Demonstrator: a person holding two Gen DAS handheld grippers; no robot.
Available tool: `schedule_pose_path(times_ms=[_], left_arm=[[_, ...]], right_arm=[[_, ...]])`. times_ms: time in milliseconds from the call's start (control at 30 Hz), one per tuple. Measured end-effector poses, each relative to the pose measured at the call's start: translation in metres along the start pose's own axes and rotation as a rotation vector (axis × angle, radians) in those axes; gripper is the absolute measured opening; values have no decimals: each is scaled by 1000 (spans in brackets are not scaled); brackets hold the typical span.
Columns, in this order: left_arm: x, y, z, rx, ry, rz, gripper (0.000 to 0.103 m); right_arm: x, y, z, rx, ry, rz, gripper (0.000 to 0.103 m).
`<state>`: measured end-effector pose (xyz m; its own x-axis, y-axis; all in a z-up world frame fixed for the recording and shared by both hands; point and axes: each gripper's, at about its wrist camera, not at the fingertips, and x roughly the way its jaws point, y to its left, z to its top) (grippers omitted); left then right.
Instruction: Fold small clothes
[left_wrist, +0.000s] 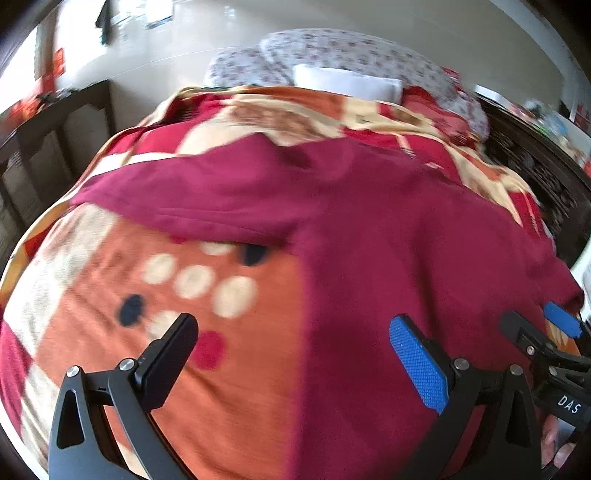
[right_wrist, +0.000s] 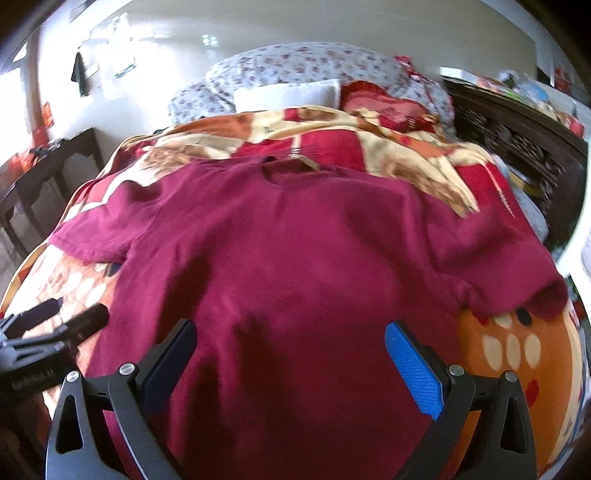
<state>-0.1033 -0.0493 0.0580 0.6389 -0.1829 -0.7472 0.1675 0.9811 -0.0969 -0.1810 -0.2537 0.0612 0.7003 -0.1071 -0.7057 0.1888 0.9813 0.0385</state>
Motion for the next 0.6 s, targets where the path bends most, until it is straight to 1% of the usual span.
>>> schedule_pose_path(times_ms=[100,233,333,400,467,533,567,600], left_arm=[[4,42,13,-83,2,28,103],[12,102,35,-167,-4,96,103],[18,155,58,-252,-17,159,103],[25,188,71,-312,-20,179,103],[36,221,84,-384,-9,196,103],[48,244,91,-441,13,198,102],[56,259,96,-482,30,206,101],[61,267,98,-506,36,215,97]], right_arm=[[10,17,7,-36,4,13,103],[16,33,14,-59,-6,57,103],[16,41,20,-69,-27,79,103],[18,45,26,-75,-28,95,103],[22,48,31,-72,-24,118,102],[26,52,34,-73,-16,133,101],[29,55,36,-78,-11,140,101],[31,57,37,-84,-8,143,100]])
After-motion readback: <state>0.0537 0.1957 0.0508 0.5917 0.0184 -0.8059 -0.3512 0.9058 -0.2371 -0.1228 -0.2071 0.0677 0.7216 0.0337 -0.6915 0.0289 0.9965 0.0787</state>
